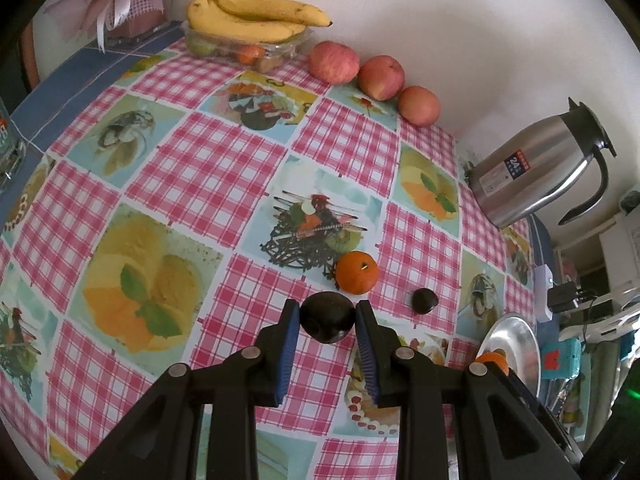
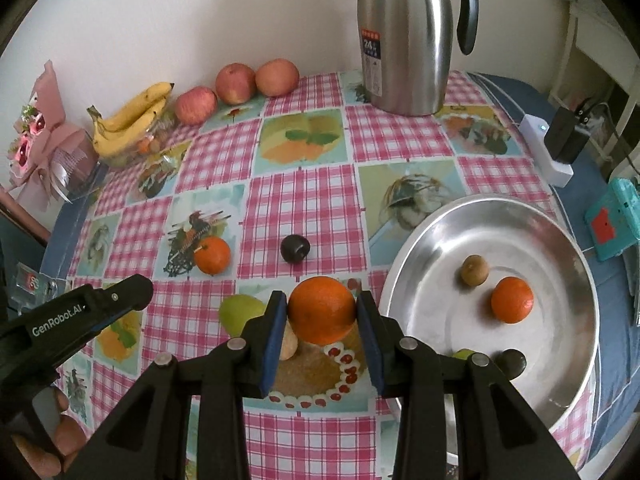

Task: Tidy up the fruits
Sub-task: 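Carry the black plum and the orange over the steel plate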

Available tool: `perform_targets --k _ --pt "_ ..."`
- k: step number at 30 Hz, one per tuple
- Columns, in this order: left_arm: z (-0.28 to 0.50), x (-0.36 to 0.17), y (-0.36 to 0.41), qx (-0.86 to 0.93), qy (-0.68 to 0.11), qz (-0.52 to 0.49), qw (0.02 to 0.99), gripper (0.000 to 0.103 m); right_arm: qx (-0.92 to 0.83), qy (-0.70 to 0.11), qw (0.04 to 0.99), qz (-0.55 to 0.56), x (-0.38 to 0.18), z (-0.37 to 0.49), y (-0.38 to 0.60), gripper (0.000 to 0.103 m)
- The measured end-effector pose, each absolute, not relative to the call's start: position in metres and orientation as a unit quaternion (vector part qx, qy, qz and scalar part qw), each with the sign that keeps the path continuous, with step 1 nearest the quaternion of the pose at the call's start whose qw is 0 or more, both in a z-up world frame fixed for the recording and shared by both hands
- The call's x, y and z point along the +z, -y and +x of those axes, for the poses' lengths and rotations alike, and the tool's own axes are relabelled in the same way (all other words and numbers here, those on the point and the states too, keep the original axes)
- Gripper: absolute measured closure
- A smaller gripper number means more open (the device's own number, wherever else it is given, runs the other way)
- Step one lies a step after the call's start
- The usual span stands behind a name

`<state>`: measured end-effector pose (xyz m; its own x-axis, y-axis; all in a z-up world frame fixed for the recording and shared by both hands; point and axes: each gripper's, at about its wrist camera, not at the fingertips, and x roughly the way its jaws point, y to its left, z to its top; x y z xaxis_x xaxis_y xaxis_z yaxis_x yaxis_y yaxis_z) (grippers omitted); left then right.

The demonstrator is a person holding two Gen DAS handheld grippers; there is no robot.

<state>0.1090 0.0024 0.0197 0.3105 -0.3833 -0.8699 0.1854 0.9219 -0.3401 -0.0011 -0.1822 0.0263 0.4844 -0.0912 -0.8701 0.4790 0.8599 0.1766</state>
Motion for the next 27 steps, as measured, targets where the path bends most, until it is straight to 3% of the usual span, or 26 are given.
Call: perform_targets --k 27 --pt "0.026 0.027 0.128 -0.329 -0.526 0.050 0.783 0.072 -0.350 -0.417 0.804 0.240 0.039 -0.082 0.272 0.066"
